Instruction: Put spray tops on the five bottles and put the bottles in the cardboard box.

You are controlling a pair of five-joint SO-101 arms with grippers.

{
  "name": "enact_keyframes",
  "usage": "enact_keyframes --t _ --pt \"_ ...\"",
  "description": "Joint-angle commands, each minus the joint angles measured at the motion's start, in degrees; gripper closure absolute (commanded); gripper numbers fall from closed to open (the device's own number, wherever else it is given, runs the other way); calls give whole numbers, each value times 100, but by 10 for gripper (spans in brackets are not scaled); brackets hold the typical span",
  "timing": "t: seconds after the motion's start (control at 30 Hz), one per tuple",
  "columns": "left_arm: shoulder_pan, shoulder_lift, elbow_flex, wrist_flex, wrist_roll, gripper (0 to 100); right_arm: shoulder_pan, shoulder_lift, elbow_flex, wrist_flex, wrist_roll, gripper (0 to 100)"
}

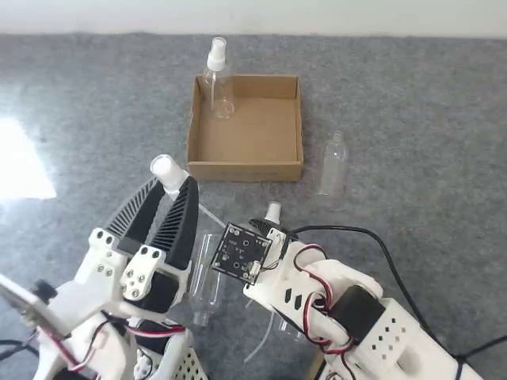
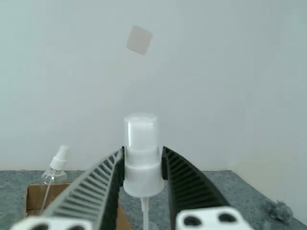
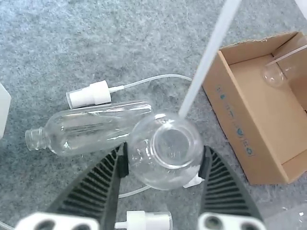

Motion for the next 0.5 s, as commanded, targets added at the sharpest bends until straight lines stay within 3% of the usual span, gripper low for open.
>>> enact_keyframes --t 0.0,0.47 --pt "527 -97 119 -53 18 988 84 -145 -53 -136 62 866" --pt "607 -97 602 -290 -141 988 295 -198 -88 -84 26 866"
